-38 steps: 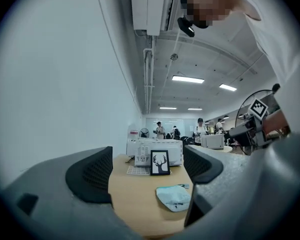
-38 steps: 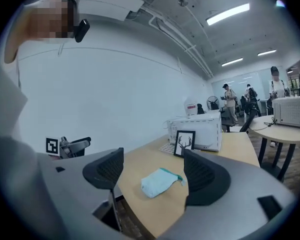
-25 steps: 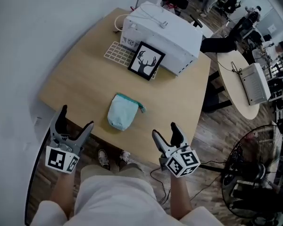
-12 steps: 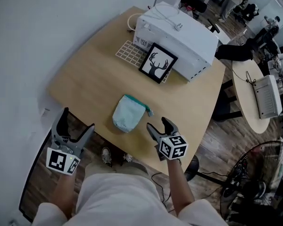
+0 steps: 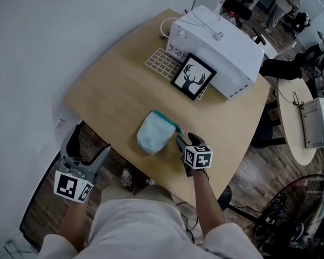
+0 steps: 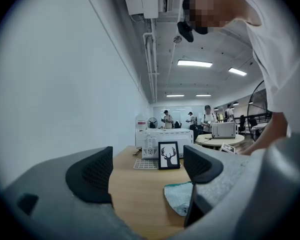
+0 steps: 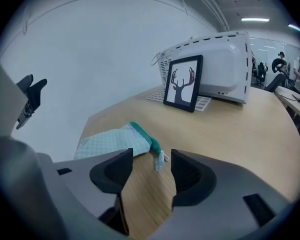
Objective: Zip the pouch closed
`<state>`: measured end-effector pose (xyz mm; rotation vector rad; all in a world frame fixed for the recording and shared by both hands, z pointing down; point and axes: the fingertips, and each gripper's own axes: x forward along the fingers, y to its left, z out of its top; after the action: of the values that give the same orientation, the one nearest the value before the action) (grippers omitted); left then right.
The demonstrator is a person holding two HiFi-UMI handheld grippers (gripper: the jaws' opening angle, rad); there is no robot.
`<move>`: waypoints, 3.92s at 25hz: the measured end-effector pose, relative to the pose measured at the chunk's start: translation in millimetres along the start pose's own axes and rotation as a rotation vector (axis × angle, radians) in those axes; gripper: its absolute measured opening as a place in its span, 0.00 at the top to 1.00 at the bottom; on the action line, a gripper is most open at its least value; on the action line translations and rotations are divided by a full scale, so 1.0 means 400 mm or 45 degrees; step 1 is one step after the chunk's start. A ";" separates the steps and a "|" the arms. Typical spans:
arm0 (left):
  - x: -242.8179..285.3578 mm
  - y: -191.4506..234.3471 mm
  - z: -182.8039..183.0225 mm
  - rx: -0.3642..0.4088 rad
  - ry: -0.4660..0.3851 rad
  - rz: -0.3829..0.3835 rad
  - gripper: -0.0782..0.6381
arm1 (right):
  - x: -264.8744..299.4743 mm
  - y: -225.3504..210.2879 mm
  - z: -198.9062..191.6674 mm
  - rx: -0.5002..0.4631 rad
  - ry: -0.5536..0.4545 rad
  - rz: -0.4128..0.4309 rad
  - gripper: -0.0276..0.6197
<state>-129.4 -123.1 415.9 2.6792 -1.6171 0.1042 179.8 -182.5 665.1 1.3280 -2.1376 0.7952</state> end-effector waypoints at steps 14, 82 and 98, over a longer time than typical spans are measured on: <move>-0.011 -0.003 -0.012 -0.018 0.015 0.016 0.28 | 0.073 -0.027 -0.053 -0.048 0.193 -0.106 0.86; 0.280 -0.379 0.106 -0.192 0.191 -1.006 0.86 | -0.393 0.432 0.419 -1.685 -0.570 -0.356 0.93; 0.289 -0.424 0.119 -0.356 0.173 -1.191 0.69 | -0.422 0.441 0.420 -1.813 -0.660 -0.288 0.93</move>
<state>76.7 -148.0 379.7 2.7952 -0.2131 0.0380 69.2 -132.9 394.6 0.8850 -1.9841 -1.1329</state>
